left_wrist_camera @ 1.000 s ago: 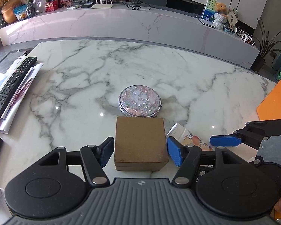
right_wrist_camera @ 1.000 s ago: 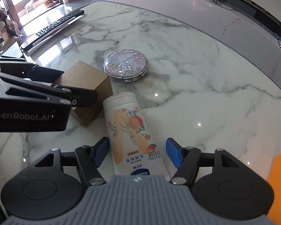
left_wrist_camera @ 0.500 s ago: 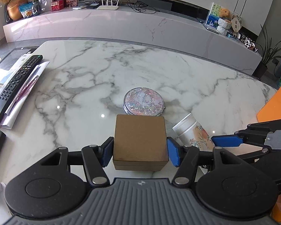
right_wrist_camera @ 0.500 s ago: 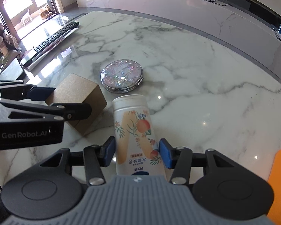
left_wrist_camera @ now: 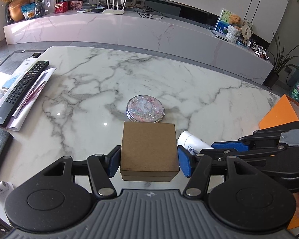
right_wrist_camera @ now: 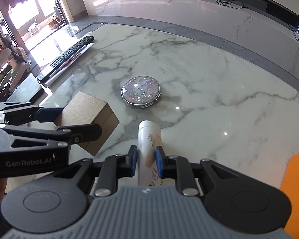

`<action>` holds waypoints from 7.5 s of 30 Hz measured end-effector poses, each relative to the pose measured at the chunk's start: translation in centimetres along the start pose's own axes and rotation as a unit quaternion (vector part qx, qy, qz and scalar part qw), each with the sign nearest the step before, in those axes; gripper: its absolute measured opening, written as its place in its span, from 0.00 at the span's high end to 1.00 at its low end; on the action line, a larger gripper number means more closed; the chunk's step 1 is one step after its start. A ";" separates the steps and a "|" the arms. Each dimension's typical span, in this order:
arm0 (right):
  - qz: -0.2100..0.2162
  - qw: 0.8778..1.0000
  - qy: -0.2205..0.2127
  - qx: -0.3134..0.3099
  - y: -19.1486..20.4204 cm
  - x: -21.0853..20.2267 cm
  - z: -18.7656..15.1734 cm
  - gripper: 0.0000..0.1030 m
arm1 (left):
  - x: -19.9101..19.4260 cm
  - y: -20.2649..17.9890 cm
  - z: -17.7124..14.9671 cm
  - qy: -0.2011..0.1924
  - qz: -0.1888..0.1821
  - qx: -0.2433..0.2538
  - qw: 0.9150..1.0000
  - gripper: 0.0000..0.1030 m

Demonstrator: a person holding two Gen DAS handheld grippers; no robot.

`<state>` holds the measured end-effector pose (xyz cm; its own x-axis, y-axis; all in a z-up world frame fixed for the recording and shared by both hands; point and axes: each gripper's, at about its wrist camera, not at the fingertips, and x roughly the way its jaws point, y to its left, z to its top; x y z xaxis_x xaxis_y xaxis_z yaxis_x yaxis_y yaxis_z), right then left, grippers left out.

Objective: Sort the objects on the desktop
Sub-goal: 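Grasp the brown cardboard box with the left tool while the right tool grasps the lotion bottle, then carry the cardboard box and lotion bottle over the orange box with both tools, then lower both items into the orange box and open both tools, then move both tools to the white rectangular box and grasp it with the right tool, then grasp the glittery round compact mirror with the left tool while the right tool holds the white box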

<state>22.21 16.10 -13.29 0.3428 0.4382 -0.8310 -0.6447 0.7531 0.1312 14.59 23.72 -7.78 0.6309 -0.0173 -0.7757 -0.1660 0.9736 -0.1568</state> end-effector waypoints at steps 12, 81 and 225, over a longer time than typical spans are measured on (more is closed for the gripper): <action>0.030 0.998 -0.018 0.060 -1.1 -3.8 -1.0 0.83 | -2.9 -1.5 -0.7 -0.014 -0.011 0.009 1.000 0.34; -0.032 0.964 -0.032 0.262 -25.4 -14.8 -14.9 0.82 | 5.2 -35.9 -4.1 0.090 -0.075 0.494 0.862 0.33; 0.020 0.989 0.134 -0.065 -9.4 3.9 3.3 0.69 | 12.1 0.0 5.0 -0.020 -0.016 0.147 0.989 0.14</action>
<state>31.84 12.36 -15.99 0.1328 0.3067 -0.9425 -0.7422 0.6610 0.1105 26.01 24.69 -14.13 0.6620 -0.0460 -0.7481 0.0788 0.9969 0.0085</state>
